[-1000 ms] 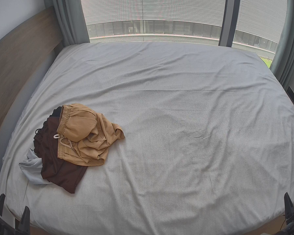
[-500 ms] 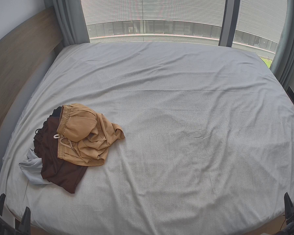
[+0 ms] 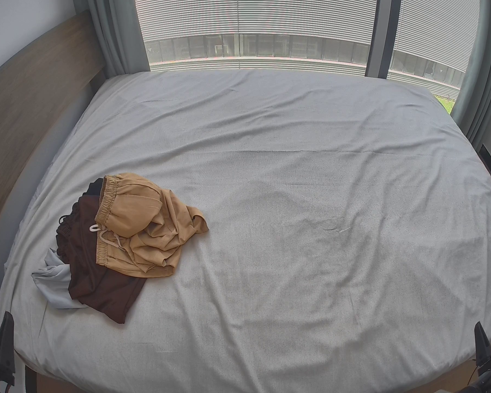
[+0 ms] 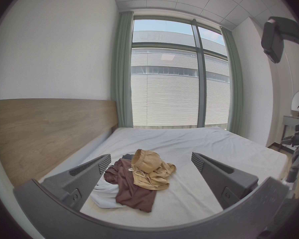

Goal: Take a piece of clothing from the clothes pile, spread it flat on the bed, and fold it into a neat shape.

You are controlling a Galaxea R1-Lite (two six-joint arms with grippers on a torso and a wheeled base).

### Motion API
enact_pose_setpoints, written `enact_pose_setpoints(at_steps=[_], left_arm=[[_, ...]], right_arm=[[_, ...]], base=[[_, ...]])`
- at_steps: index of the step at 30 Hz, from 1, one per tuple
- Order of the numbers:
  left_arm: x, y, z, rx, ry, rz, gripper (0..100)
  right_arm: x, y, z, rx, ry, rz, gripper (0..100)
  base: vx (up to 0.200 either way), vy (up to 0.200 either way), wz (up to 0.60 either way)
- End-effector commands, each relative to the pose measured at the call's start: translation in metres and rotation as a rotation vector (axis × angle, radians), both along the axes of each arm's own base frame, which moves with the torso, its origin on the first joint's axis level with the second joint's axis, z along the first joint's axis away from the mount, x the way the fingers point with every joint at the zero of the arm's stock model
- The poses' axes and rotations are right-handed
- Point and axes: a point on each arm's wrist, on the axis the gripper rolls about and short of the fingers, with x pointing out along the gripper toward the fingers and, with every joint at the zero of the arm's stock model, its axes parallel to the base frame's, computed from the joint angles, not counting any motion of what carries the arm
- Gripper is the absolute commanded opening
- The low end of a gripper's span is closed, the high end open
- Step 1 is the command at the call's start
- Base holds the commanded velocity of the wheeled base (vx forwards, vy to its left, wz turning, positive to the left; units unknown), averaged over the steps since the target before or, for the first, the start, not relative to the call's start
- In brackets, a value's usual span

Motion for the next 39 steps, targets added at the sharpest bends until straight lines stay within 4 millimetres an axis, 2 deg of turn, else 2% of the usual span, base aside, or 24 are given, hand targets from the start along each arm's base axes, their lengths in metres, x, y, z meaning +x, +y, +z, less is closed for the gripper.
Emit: enact_pose_setpoints(at_steps=[1, 2, 3, 5, 6, 7, 9, 10, 11, 15, 16, 18, 20, 23, 26, 30, 35, 39], left_arm=[[0.037, -0.004, 0.012, 0.007, 0.206, -0.172, 100], [0.048, -0.007, 0.026, -0.036, 0.213, -0.202, 100], [0.048, -0.007, 0.026, -0.036, 0.213, -0.202, 100], [0.071, -0.013, 0.054, -0.113, 0.21, -0.219, 100], [0.072, -0.013, 0.055, -0.114, 0.214, -0.219, 100], [0.088, -0.017, 0.067, -0.124, 0.236, -0.211, 100], [0.105, -0.021, 0.073, -0.119, 0.274, -0.205, 100], [0.105, -0.021, 0.073, -0.119, 0.274, -0.205, 100], [0.124, -0.025, 0.077, -0.116, 0.295, -0.203, 100], [0.161, -0.034, 0.086, -0.12, 0.278, -0.213, 100], [0.172, -0.037, 0.083, -0.119, 0.283, -0.224, 100], [0.178, -0.039, 0.079, -0.119, 0.298, -0.232, 100], [0.19, -0.042, 0.062, -0.135, 0.357, -0.255, 100], [0.204, -0.043, 0.055, -0.178, 0.372, -0.266, 100], [0.215, -0.038, 0.052, -0.189, 0.358, -0.248, 100], [0.234, -0.022, 0.04, -0.207, 0.384, -0.226, 100], [0.248, -0.007, 0.032, -0.223, 0.391, -0.198, 100], [0.257, -0.004, 0.023, -0.231, 0.413, -0.189, 100]], right_arm=[[0.0, 0.0, -0.005, -0.008, 0.004, 0.009, 100], [0.0, 0.0, -0.005, -0.022, 0.006, 0.021, 100], [0.0, 0.0, -0.005, -0.022, 0.006, 0.021, 100], [0.0, 0.0, -0.005, -0.019, 0.003, 0.027, 100], [0.0, 0.0, -0.005, -0.019, 0.003, 0.027, 100], [0.0, 0.0, -0.005, -0.017, 0.003, 0.025, 100], [0.0, 0.0, -0.005, -0.017, 0.003, 0.027, 100], [0.0, 0.0, -0.005, -0.017, 0.003, 0.027, 100], [0.0, 0.0, -0.005, -0.017, 0.003, 0.027, 100], [0.0, 0.0, -0.005, -0.017, 0.003, 0.027, 100], [0.0, 0.0, -0.005, -0.017, 0.003, 0.027, 100], [0.0, 0.0, -0.005, -0.017, 0.003, 0.027, 100], [0.0, 0.0, -0.005, -0.017, 0.003, 0.027, 100], [0.0, 0.0, -0.005, -0.017, 0.003, 0.027, 100], [0.0, 0.0, -0.005, -0.017, 0.003, 0.027, 100], [0.0, 0.0, -0.005, -0.017, 0.003, 0.027, 100], [0.0, 0.0, -0.005, -0.017, 0.003, 0.027, 100], [0.0, 0.0, -0.005, -0.017, 0.003, 0.027, 100]], base=[[0.0, 0.0, 0.0], [0.0, 0.0, 0.0], [0.0, 0.0, 0.0], [0.0, 0.0, 0.0], [0.0, 0.0, 0.0], [0.0, 0.0, 0.0], [0.0, 0.0, 0.0], [0.0, 0.0, 0.0], [0.0, 0.0, 0.0], [0.0, 0.0, 0.0], [0.0, 0.0, 0.0], [0.0, 0.0, 0.0], [0.0, 0.0, 0.0], [0.0, 0.0, 0.0], [0.0, 0.0, 0.0], [0.0, 0.0, 0.0], [0.0, 0.0, 0.0], [0.0, 0.0, 0.0]])
